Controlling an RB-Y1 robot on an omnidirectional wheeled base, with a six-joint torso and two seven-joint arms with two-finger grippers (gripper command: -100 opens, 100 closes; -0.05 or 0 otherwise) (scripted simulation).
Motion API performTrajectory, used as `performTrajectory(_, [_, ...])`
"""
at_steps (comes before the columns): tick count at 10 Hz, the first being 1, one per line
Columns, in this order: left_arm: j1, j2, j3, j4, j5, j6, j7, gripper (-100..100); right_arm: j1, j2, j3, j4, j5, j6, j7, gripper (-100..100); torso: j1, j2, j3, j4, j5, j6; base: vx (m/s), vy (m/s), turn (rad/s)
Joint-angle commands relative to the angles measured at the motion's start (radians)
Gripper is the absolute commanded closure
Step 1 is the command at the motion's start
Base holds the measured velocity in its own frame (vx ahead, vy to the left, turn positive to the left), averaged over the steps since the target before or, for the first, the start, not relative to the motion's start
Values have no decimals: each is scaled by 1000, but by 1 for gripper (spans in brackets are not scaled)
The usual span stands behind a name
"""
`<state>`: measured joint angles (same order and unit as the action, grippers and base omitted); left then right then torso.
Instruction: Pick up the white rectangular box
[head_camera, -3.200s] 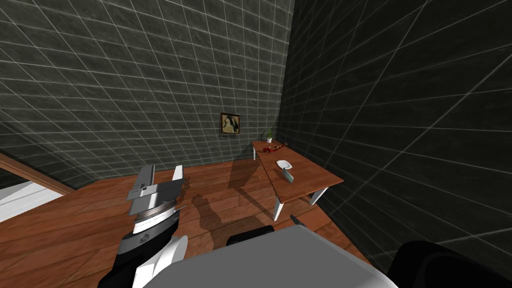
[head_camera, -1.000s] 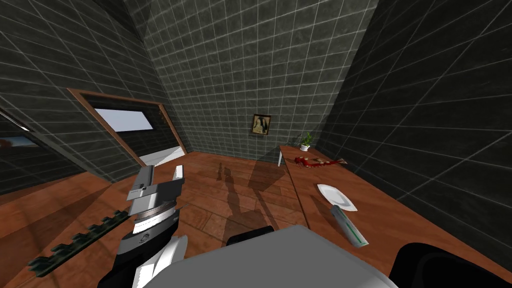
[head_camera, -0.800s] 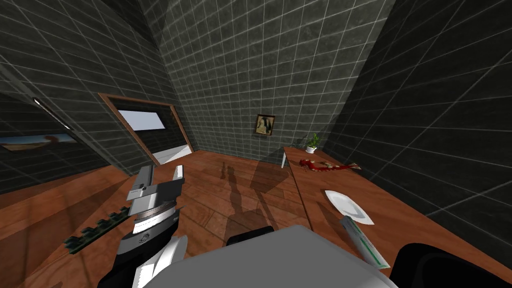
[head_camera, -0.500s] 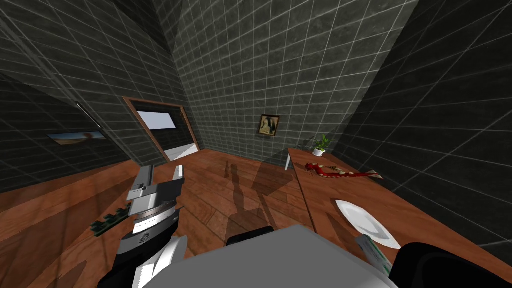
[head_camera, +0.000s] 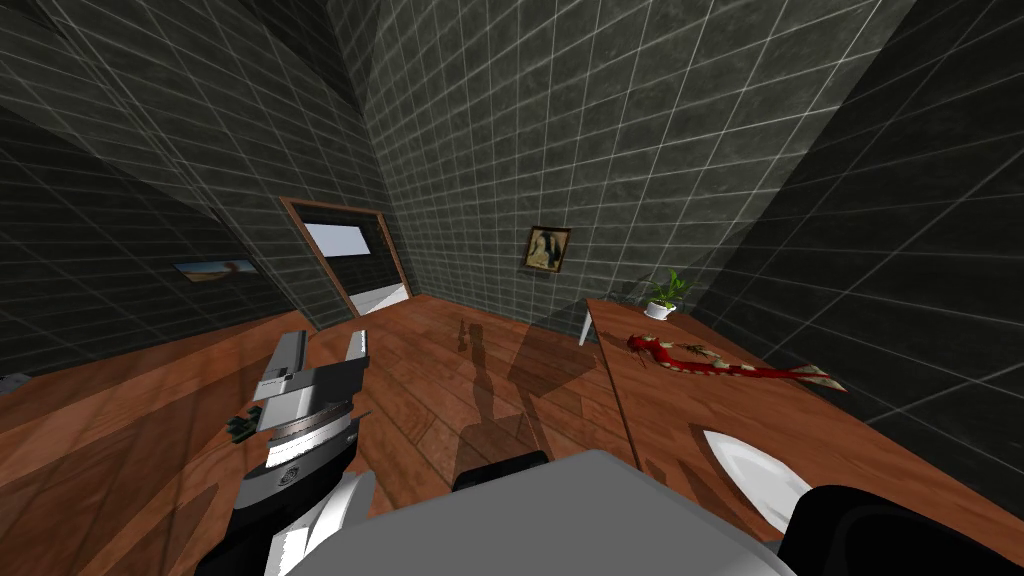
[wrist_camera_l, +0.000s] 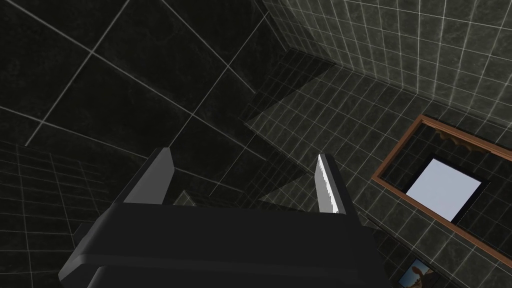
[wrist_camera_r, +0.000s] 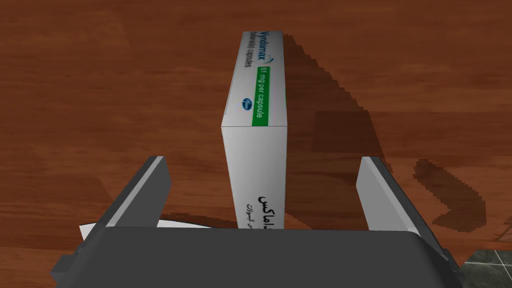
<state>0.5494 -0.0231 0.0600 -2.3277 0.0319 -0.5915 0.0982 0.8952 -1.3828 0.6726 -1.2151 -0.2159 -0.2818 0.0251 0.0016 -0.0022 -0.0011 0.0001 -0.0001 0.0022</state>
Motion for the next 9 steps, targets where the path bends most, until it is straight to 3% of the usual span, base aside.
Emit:
performTrajectory(1, [0,0,0,0,0,0,0,0,-17,33,6,18,14,10,4,-100,0,0,0,0,0,0,3,-31,44])
performTrajectory(3, [0,0,0,0,0,0,0,0,-33,73,8,39,29,19,10,-100,-1,1,1,0,0,0,-1,-43,29])
performTrajectory(4, [0,0,0,0,0,0,0,0,-30,64,9,37,25,13,8,-100,-1,1,1,0,0,0,1,-18,6])
performTrajectory(5, [0,0,0,0,0,0,0,0,-31,66,9,38,26,15,9,100,0,1,1,0,0,0,0,0,0])
performTrajectory(9, [0,0,0,0,0,0,0,0,-31,65,9,36,26,13,10,100,1,1,1,0,0,1,0,0,0])
